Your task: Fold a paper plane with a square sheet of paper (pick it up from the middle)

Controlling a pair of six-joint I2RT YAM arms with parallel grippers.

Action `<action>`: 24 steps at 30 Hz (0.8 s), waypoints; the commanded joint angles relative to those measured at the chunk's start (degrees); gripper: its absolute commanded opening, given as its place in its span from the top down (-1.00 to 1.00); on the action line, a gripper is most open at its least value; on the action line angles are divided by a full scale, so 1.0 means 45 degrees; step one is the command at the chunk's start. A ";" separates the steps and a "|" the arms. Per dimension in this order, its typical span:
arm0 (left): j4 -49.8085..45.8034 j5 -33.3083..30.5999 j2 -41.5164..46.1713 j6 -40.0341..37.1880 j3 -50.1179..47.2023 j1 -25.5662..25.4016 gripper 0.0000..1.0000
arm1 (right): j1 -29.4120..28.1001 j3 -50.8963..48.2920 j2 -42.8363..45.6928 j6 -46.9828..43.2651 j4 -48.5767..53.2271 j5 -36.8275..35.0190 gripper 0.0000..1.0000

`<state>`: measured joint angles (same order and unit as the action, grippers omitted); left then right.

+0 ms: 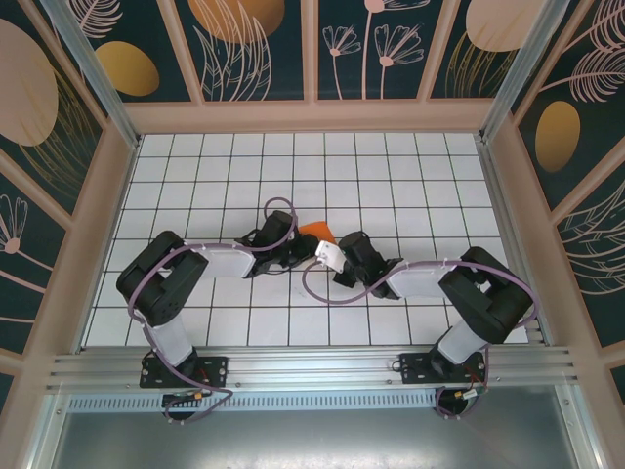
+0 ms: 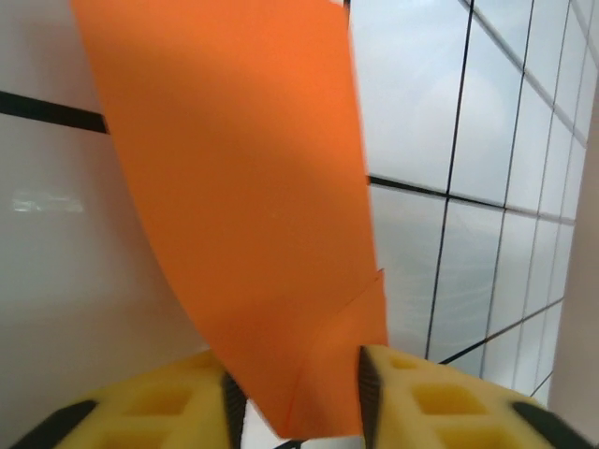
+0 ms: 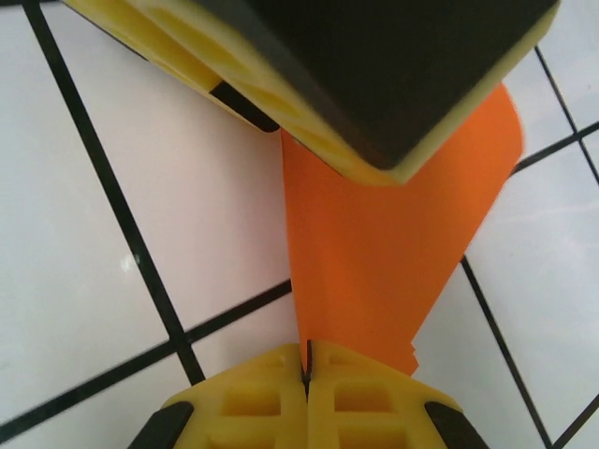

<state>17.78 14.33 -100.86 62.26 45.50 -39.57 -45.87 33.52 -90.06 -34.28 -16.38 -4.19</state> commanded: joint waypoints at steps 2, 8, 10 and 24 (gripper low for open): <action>0.0058 -0.0920 0.1534 0.0133 -0.0596 0.0350 0.01 | -0.0062 0.1135 -0.0336 0.1242 0.0954 0.0665 1.00; -0.0452 -0.1943 0.2926 -0.0004 -0.1276 0.0689 -0.15 | -0.0115 0.2056 -0.0835 0.2984 0.1381 0.1176 1.00; -0.0725 -0.2066 0.3104 -0.0133 -0.1301 0.0727 -0.17 | -0.0211 0.2230 -0.1088 0.3431 0.1409 0.1308 1.00; -0.0285 -0.1848 0.3663 -0.0725 -0.1771 0.0741 -0.14 | -0.0284 0.1057 -0.1588 0.7490 -0.1419 0.3329 1.00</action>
<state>15.22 5.34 -85.52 61.32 37.58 -36.40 -47.44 39.59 -96.57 -7.46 -17.47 5.87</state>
